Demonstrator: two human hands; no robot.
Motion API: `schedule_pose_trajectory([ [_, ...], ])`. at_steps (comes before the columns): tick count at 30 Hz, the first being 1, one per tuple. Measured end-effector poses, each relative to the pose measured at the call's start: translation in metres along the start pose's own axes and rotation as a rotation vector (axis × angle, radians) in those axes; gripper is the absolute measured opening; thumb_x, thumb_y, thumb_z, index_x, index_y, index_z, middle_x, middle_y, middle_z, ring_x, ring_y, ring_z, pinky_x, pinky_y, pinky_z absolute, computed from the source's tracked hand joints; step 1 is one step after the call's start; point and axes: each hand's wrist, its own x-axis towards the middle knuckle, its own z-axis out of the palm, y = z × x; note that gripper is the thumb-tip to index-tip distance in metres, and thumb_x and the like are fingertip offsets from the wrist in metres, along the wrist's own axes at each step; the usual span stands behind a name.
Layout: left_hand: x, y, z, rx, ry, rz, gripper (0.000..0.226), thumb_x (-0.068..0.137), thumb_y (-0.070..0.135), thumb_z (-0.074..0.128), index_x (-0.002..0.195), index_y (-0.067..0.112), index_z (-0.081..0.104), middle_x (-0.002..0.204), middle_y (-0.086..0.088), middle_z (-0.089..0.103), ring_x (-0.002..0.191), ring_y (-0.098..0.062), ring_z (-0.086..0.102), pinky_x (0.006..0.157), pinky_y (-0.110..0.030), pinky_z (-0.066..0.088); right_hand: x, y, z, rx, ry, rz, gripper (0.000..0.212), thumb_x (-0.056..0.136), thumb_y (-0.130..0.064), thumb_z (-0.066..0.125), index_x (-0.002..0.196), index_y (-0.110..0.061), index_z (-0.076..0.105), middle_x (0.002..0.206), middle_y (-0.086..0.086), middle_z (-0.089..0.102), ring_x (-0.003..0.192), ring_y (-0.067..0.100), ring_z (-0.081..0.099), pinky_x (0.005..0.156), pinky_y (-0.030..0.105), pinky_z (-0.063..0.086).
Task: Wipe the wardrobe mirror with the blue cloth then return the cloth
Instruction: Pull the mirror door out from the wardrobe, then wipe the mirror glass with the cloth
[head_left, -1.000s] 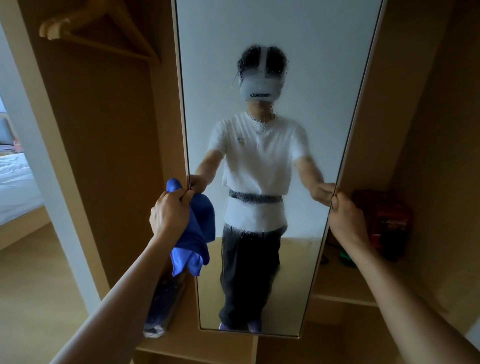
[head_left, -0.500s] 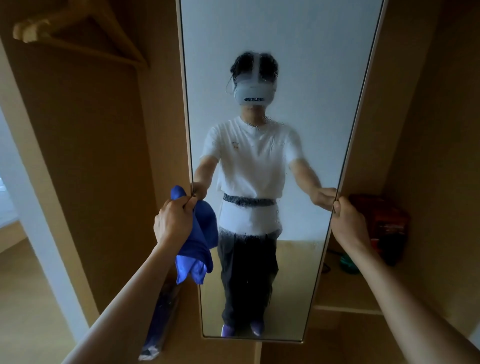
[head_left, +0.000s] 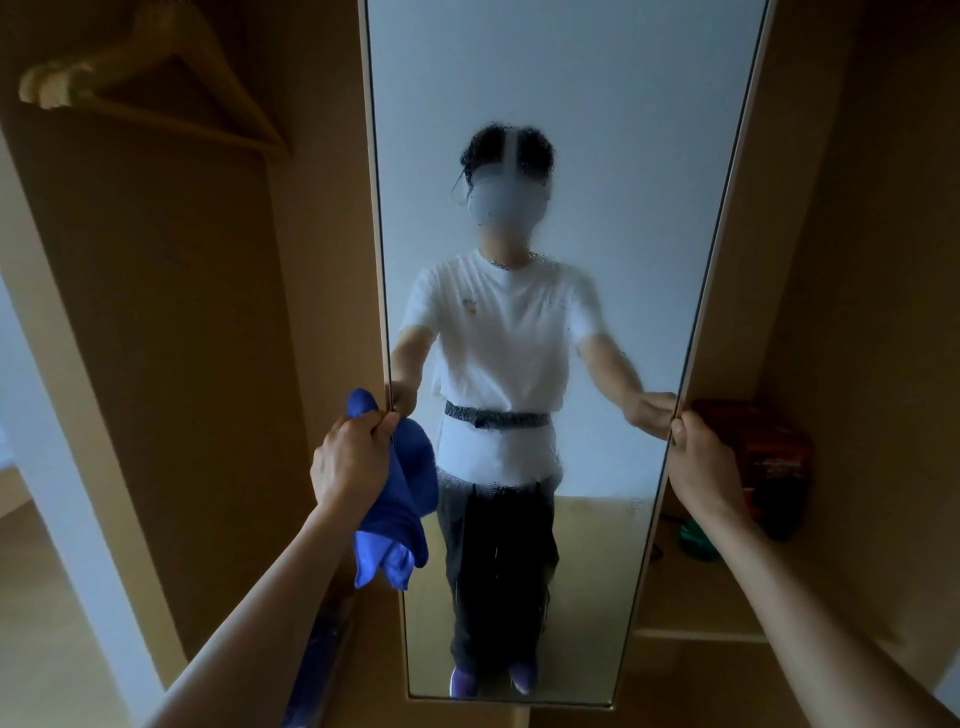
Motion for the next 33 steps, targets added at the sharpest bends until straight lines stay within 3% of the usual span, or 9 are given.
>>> schedule_pose_trajectory([
  [6,-0.004,-0.003,-0.005,-0.016,-0.028,0.038,0.033,0.105,0.045,0.043,0.118,0.031,0.07,0.093,-0.003,0.059,0.078,-0.028,0.053,0.065,-0.034,0.038,-0.002,-0.007,-0.006,-0.084,-0.06,0.045,0.033,0.109,-0.023,0.032,0.124,-0.005,0.055,0.121,0.02,0.065,0.116,0.04,0.06,0.093,0.049,0.049],
  [15,-0.025,0.007,-0.025,-0.025,0.088,0.077,0.03,0.103,0.041,0.048,0.129,0.039,0.064,0.099,0.003,0.059,0.079,-0.027,0.057,0.064,-0.032,0.037,-0.026,-0.024,-0.005,-0.205,0.03,-0.061,0.056,0.103,-0.027,0.05,0.149,-0.002,0.032,0.146,0.022,0.04,0.132,0.036,0.043,0.101,0.045,0.045],
  [18,-0.035,0.017,-0.038,-0.023,0.104,0.153,0.035,0.103,0.041,0.05,0.136,0.043,0.061,0.11,0.003,0.065,0.09,-0.029,0.065,0.064,-0.031,0.041,-0.038,-0.035,-0.006,-0.212,0.122,-0.099,0.064,0.1,-0.033,0.053,0.152,-0.004,0.03,0.149,0.02,0.036,0.135,0.035,0.038,0.097,0.043,0.048],
  [20,-0.043,0.027,-0.047,-0.025,0.086,0.221,0.035,0.102,0.042,0.05,0.135,0.046,0.062,0.104,0.007,0.064,0.089,-0.024,0.065,0.066,-0.032,0.045,-0.045,-0.045,-0.004,-0.191,0.14,-0.152,0.063,0.099,-0.037,0.053,0.151,-0.007,0.033,0.148,0.017,0.037,0.132,0.032,0.039,0.091,0.04,0.048],
  [23,-0.051,0.046,-0.06,-0.041,0.076,0.306,0.032,0.101,0.041,0.051,0.13,0.049,0.064,0.095,0.011,0.061,0.087,-0.017,0.063,0.066,-0.03,0.045,-0.051,-0.061,0.002,-0.107,0.03,-0.254,0.056,0.101,-0.043,0.047,0.148,-0.014,0.04,0.143,0.009,0.041,0.129,0.026,0.043,0.09,0.034,0.045],
  [26,-0.058,0.061,-0.075,-0.083,0.049,0.375,0.029,0.1,0.041,0.052,0.122,0.053,0.067,0.088,0.017,0.062,0.077,-0.006,0.058,0.058,-0.017,0.036,-0.057,-0.072,0.01,0.078,-0.192,-0.268,0.051,0.102,-0.048,0.043,0.146,-0.022,0.044,0.141,0.001,0.045,0.126,0.017,0.05,0.099,0.032,0.045],
  [29,-0.067,0.071,-0.085,-0.152,0.003,0.443,0.028,0.098,0.043,0.054,0.116,0.062,0.064,0.085,0.022,0.065,0.08,-0.002,0.06,0.059,-0.012,0.037,-0.067,-0.081,0.019,0.244,-0.379,-0.237,0.04,0.101,-0.05,0.044,0.136,-0.03,0.053,0.125,-0.01,0.055,0.108,0.001,0.057,0.087,0.019,0.045],
  [31,-0.071,0.078,-0.088,-0.25,-0.061,0.474,0.029,0.099,0.041,0.056,0.114,0.065,0.061,0.094,0.026,0.068,0.091,0.005,0.059,0.066,-0.013,0.042,-0.074,-0.085,0.025,0.296,-0.443,-0.24,0.017,0.102,-0.048,0.044,0.111,-0.045,0.058,0.106,-0.025,0.059,0.093,-0.014,0.059,0.074,0.005,0.042],
  [33,-0.074,0.085,-0.089,-0.374,-0.139,0.49,0.03,0.1,0.037,0.057,0.111,0.064,0.063,0.102,0.027,0.069,0.094,0.006,0.061,0.075,-0.016,0.049,-0.079,-0.087,0.03,0.333,-0.475,-0.238,0.013,0.103,-0.048,0.042,0.098,-0.049,0.054,0.095,-0.027,0.062,0.084,-0.02,0.058,0.068,0.003,0.042],
])
